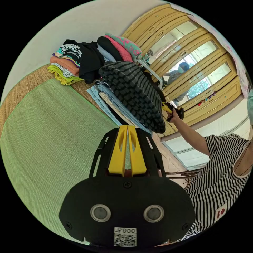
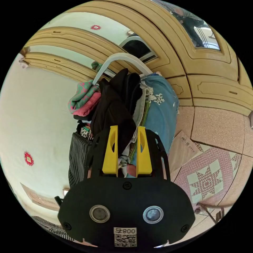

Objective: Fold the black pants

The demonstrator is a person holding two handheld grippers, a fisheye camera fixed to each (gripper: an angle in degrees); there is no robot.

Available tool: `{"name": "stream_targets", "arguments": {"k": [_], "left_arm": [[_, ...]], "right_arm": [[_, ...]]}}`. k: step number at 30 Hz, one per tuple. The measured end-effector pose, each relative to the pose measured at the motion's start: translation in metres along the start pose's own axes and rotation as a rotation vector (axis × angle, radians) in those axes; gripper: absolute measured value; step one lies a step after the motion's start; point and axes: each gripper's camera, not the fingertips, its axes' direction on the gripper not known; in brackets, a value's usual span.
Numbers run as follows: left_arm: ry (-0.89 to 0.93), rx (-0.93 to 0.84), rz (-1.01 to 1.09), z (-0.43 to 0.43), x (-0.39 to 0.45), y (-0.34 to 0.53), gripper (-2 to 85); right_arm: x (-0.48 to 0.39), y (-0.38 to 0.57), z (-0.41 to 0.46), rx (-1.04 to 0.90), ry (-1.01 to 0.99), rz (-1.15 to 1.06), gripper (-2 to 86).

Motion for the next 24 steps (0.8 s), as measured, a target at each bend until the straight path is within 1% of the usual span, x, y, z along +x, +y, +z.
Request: {"name": "stream_targets", "arguments": {"k": [2, 6, 9, 14, 19, 20, 24], "left_arm": [[-0.01, 0.003, -0.003, -0.005, 0.014, -0.004, 0.1], [0.004, 0.002, -0.033, -0.014, 0.046, -0.011, 0.1], [0.002, -0.025, -0.029, -0.017, 0.075, -0.018, 0.1], [0.002, -0.044, -0.017, -0.026, 0.127, -0.031, 0.1], [0.002, -0.007, -0.014, -0.043, 0.179, -0.047, 0.1], [0.001, 0.004, -0.012, -0.047, 0.192, -0.051, 0.1], [0.015, 0.055, -0.013, -0.063, 0.241, -0.063, 0.1]], "right_arm": [[0.007, -0.001, -0.003, 0.018, -0.03, -0.003, 10.4], [0.035, -0.001, -0.01, 0.056, -0.174, 0.008, 7.7], [0.05, -0.005, -0.014, 0.047, -0.153, 0.012, 4.6], [0.053, -0.016, -0.041, 0.1, -0.261, -0.039, 2.4], [0.037, -0.052, -0.086, 0.222, -0.457, -0.067, 1.6], [0.032, -0.057, -0.092, 0.231, -0.47, -0.079, 1.5], [-0.019, -0.08, -0.135, 0.266, -0.562, -0.238, 1.2]]}}
